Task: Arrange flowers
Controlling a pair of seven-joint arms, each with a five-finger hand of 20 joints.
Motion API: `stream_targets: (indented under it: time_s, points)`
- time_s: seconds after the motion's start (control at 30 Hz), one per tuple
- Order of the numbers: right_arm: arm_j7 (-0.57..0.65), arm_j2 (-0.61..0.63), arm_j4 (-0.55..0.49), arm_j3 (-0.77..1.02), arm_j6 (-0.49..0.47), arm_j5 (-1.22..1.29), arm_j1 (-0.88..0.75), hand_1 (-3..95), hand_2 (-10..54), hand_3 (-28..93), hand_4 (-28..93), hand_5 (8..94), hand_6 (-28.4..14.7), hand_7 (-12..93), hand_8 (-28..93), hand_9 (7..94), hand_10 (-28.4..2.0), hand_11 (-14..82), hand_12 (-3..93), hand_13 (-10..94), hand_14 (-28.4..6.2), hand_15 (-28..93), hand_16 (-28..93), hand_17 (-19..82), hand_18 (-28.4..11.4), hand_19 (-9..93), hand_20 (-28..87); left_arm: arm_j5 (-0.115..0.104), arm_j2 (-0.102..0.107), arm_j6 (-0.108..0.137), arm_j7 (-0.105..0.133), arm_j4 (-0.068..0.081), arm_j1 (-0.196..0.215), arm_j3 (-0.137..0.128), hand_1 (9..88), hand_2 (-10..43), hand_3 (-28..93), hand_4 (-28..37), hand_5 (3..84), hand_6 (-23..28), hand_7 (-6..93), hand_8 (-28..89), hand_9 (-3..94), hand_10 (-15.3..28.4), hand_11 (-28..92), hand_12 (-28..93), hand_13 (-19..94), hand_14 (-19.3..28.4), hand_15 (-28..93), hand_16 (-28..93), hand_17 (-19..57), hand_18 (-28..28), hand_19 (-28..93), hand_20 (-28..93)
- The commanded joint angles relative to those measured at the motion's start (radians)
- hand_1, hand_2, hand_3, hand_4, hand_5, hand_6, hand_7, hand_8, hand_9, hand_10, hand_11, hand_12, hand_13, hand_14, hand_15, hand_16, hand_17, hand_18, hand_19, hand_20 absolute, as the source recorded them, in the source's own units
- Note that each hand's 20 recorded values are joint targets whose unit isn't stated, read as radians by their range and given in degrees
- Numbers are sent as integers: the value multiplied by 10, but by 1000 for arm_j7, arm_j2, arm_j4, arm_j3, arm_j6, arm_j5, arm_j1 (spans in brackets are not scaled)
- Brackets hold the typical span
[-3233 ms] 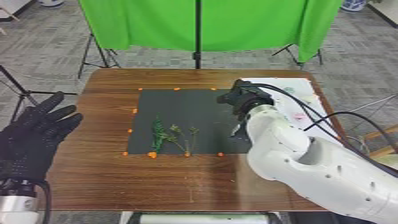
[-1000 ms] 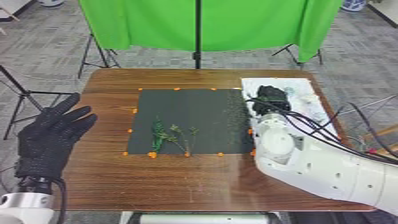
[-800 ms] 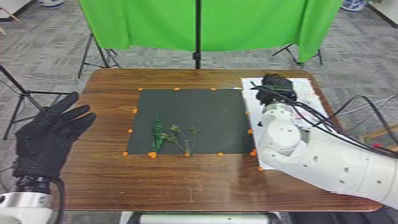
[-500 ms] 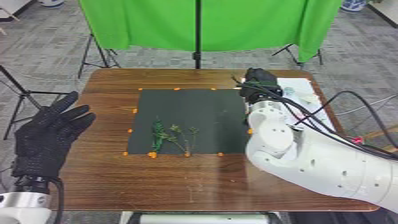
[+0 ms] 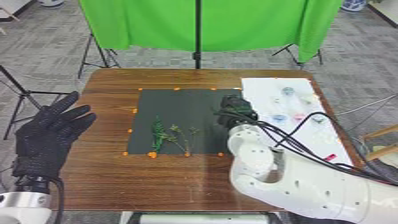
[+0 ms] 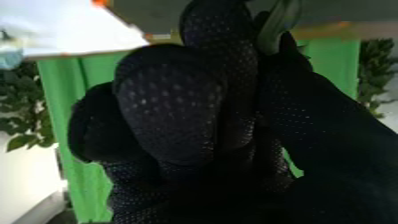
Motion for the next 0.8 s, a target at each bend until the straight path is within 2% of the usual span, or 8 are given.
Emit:
stream_targets:
  time_s: [0.03,0.23,0.3,0.47,0.5,0.6,0.63,0.8]
  points:
    - [-3,-20,-9,-19,-33,5,-11,557,-95,719,-283,875,-29,146,55,937,-87,322,142,937,-41,534,161,631,-153,932,105,5,-4,-1,-23,1,-4,6,194,86,767,-283,370,97,123,-83,338,206,309,113,239,281,566,-107,-101,232,551,157]
    - [-5,-19,-17,-29,-48,20,-8,522,-95,701,-274,867,-36,141,49,937,-98,304,143,937,-40,525,164,625,-156,932,112,4,-2,0,-17,1,3,5,194,86,768,-283,372,97,122,-84,341,208,305,114,243,282,565,-105,-101,233,553,155]
    - [-8,-23,-17,-16,-64,30,-15,512,-95,693,-271,861,-39,138,47,937,-101,296,144,937,-39,520,165,622,-157,932,116,9,-5,-3,-29,2,-5,6,197,87,771,-282,372,97,123,-84,342,207,304,114,243,282,565,-105,-101,233,553,154]
    - [-11,-26,-24,-14,-84,39,-17,489,-95,685,-259,835,-44,134,36,937,-109,269,154,937,-33,502,178,618,-155,932,114,9,-3,-3,-24,4,-8,9,202,88,780,-281,371,97,124,-84,342,207,303,116,244,281,564,-104,-101,233,554,153]
    - [-10,-26,-27,-13,-85,37,-20,484,-95,683,-258,831,-45,133,34,937,-109,266,154,937,-33,500,179,618,-155,932,113,14,-6,-12,-28,7,-10,7,202,88,778,-282,371,97,124,-84,342,206,304,117,244,281,565,-104,-101,234,554,152]
    - [-13,-28,-29,-17,-91,39,-19,459,-95,683,-253,821,-45,130,25,937,-111,263,156,937,-33,497,181,617,-154,932,109,24,-8,-9,-42,7,-14,6,200,79,765,-282,371,96,126,-84,348,206,305,118,250,283,563,-103,-102,235,555,152]
    - [-16,-27,-32,-16,-97,40,-19,451,-95,685,-249,819,-45,129,17,937,-111,261,157,937,-33,497,182,618,-153,932,106,23,-7,-6,-38,5,-10,5,200,78,764,-282,371,96,126,-84,350,206,304,119,253,283,563,-102,-102,236,556,152]
    - [-22,-21,-46,-18,-55,23,-20,418,-95,702,-245,814,-44,128,-32,937,-115,257,160,937,-35,494,185,619,-152,932,99,19,-8,-3,-41,3,-11,8,206,71,762,-282,372,95,129,-85,353,206,303,121,258,283,563,-99,-102,238,558,151]
